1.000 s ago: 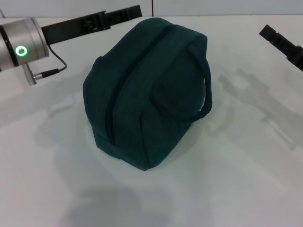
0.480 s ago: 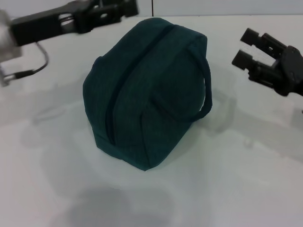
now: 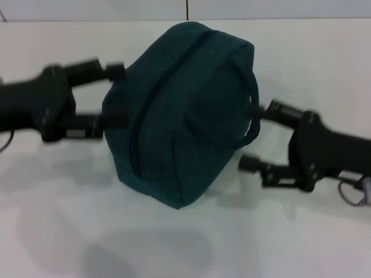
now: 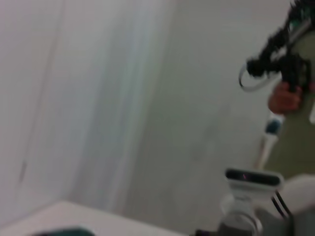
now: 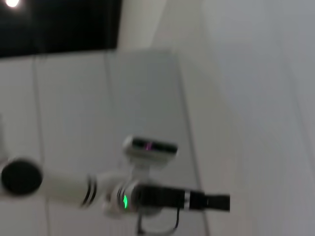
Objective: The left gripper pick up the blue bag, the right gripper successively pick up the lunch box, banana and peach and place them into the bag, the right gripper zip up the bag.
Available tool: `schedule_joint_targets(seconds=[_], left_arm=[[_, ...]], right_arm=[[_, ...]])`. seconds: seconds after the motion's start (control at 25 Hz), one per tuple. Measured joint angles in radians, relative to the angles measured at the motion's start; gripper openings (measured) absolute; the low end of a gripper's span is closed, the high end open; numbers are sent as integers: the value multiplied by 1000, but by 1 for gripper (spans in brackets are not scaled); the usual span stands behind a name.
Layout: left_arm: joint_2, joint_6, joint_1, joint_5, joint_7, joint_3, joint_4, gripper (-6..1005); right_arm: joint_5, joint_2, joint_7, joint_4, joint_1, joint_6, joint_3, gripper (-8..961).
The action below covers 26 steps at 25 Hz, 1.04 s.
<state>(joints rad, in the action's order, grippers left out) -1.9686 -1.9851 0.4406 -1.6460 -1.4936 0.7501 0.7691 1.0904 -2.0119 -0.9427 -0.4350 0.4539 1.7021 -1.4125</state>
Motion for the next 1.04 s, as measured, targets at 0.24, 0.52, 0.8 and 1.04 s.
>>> schedule_joint_targets(seconds=[0.24, 0.52, 0.8, 1.04], left_arm=[[-5, -12, -16, -88, 41, 0, -8, 895], [-17, -8, -33, -138, 90, 0, -20, 895], [-19, -8, -46, -140, 115, -1, -38, 895], [-28, -7, -50, -150, 134, 0, -55, 895]], right_arm=[[51, -8, 9, 4, 15, -63, -41, 863], [53, -10, 16, 6, 24, -107, -90, 856], [53, -10, 13, 7, 24, -104, -96, 855], [52, -7, 11, 2, 25, -105, -95, 855]])
